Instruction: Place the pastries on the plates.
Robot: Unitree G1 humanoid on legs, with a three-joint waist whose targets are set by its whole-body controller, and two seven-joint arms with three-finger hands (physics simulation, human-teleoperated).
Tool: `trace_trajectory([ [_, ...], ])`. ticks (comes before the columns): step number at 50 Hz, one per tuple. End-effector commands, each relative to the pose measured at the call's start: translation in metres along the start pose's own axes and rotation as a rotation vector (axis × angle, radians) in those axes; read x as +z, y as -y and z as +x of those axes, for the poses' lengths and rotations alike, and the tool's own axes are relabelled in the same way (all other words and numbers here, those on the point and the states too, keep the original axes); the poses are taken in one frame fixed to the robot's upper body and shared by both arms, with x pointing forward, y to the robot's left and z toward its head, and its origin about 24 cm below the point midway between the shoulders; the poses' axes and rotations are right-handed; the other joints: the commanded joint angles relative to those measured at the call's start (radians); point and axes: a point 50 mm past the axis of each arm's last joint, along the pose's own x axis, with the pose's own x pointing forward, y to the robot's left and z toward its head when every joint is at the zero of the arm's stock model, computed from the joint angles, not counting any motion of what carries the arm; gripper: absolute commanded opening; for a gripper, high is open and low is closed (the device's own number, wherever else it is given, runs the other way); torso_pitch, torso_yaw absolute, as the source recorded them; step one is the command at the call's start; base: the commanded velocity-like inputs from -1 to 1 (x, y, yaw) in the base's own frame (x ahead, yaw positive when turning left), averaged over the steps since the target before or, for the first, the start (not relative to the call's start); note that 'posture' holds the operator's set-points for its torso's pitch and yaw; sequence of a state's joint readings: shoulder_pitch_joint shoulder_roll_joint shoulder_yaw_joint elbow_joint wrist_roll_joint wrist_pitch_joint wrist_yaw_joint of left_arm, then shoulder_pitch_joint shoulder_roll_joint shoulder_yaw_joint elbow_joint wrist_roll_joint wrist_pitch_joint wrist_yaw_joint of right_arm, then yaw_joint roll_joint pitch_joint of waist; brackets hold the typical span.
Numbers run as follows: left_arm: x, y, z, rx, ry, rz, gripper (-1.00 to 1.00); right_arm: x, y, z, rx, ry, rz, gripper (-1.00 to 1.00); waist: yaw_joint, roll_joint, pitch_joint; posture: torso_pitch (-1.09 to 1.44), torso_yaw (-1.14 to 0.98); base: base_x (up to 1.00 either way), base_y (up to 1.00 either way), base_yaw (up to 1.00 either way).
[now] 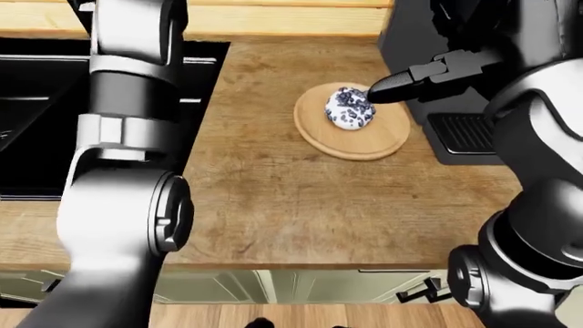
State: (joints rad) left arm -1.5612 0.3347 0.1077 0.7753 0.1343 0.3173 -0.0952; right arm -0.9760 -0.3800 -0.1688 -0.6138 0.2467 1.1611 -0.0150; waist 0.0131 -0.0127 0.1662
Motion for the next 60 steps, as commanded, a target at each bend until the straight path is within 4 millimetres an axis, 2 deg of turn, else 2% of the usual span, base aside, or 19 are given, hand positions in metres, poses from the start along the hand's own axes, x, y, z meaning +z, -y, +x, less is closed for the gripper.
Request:
trace_trajectory([
  [1, 0.029, -0.01, -0.008, 0.02, 0.071, -0.007, 1.0, 0.016, 0.003, -0.002, -0.026, 0.086, -0.009, 1.0, -0.001, 0.004, -0.053, 0.25, 0.0, -0.34, 0.0, 0.0],
  [14, 0.04, -0.031, -0.056, 0.057, 0.062, -0.012, 1.0, 0.012, 0.001, 0.002, -0.025, 0.081, -0.009, 1.0, 0.001, 0.004, -0.041, 0.25, 0.0, -0.37, 0.0, 0.0],
  [18, 0.043, -0.034, -0.068, 0.071, 0.083, -0.048, 1.0, 0.005, 0.0, 0.0, -0.029, 0.071, 0.001, 1.0, 0.003, 0.039, -0.033, 0.25, 0.0, -0.37, 0.0, 0.0],
  [20, 0.04, -0.038, -0.078, 0.103, 0.078, -0.081, 1.0, -0.003, -0.005, -0.001, -0.026, 0.06, 0.016, 1.0, 0.0, 0.097, -0.045, 0.25, 0.0, -0.38, 0.0, 0.0],
  [21, 0.035, -0.039, -0.086, 0.109, 0.068, -0.08, 1.0, -0.008, -0.007, -0.002, -0.017, 0.057, 0.014, 1.0, 0.006, 0.067, -0.037, 0.25, 0.0, -0.38, 0.0, 0.0],
  [24, 0.028, -0.041, -0.102, 0.116, 0.072, -0.096, 1.0, -0.012, -0.011, 0.0, -0.005, 0.062, 0.013, 1.0, 0.006, 0.068, -0.045, 0.25, 0.0, -0.26, 0.0, 0.0],
  [26, 0.019, -0.04, -0.113, 0.114, 0.072, -0.118, 1.0, -0.014, -0.014, -0.002, 0.001, 0.066, 0.013, 1.0, -0.001, 0.048, 0.0, 0.25, 0.0, -0.01, 0.0, 0.0],
  [28, 0.009, -0.039, -0.124, 0.114, 0.059, -0.113, 1.0, -0.022, -0.017, -0.007, 0.007, 0.06, 0.019, 1.0, -0.008, 0.034, 0.019, 0.25, 0.0, 0.0, 0.0, 0.0],
  [32, 0.01, -0.049, -0.135, 0.163, 0.077, -0.126, 1.0, -0.026, -0.016, -0.013, 0.005, 0.056, 0.032, 1.0, 0.001, 0.002, 0.009, 0.25, 0.0, 0.0, 0.03, 0.0],
  [33, 0.005, -0.048, -0.138, 0.164, 0.08, -0.131, 1.0, -0.029, -0.018, -0.013, 0.006, 0.054, 0.029, 1.0, -0.003, -0.028, 0.001, 0.25, 0.0, 0.0, 0.27, 0.0],
  [34, 0.001, -0.047, -0.139, 0.166, 0.07, -0.141, 1.0, -0.031, -0.018, -0.014, 0.006, 0.052, 0.03, 1.0, -0.001, -0.088, -0.008, 0.25, 0.0, 0.0, 0.27, 0.0],
  [35, -0.004, -0.046, -0.142, 0.165, 0.073, -0.139, 1.0, -0.032, -0.017, -0.015, -0.001, 0.053, 0.041, 1.0, 0.001, -0.056, 0.006, 0.25, 0.0, 0.0, 0.28, 0.0],
  [38, -0.012, -0.047, -0.149, 0.19, 0.053, -0.155, 1.0, -0.036, -0.019, -0.019, -0.005, 0.05, 0.041, 1.0, 0.006, -0.049, -0.032, 0.25, 0.0, 0.0, 0.27, 0.0],
  [44, -0.028, -0.05, -0.156, 0.214, 0.029, -0.174, 1.0, -0.042, -0.025, -0.019, 0.014, 0.055, 0.061, 1.0, -0.007, 0.021, -0.013, 0.25, 0.0, 0.0, 0.28, 0.0],
  [47, -0.037, -0.048, -0.16, 0.225, 0.012, -0.174, 1.0, -0.045, -0.024, -0.019, 0.005, 0.06, 0.081, 1.0, -0.023, 0.069, -0.017, 0.25, 0.0, 0.01, 0.33, 0.0],
  [49, -0.039, -0.046, -0.16, 0.22, 0.011, -0.157, 1.0, -0.049, -0.024, -0.021, 0.004, 0.059, 0.078, 1.0, -0.034, 0.125, -0.034, 0.25, 0.0, 0.03, 0.37, 0.0],
  [50, -0.038, -0.047, -0.161, 0.224, 0.012, -0.15, 1.0, -0.049, -0.023, -0.022, 0.003, 0.058, 0.076, 1.0, -0.027, 0.089, -0.022, 0.25, 0.0, 0.03, 0.38, 0.0],
  [52, -0.038, -0.048, -0.162, 0.234, 0.02, -0.155, 1.0, -0.049, -0.021, -0.024, -0.002, 0.059, 0.077, 1.0, -0.029, 0.088, -0.016, 0.25, 0.0, 0.03, 0.38, 0.0],
  [60, -0.039, -0.046, -0.164, 0.235, 0.027, -0.14, 1.0, -0.045, -0.021, -0.025, -0.003, 0.067, 0.076, 1.0, -0.034, 0.0, -0.014, 0.25, 0.0, 0.04, 0.39, 0.0],
])
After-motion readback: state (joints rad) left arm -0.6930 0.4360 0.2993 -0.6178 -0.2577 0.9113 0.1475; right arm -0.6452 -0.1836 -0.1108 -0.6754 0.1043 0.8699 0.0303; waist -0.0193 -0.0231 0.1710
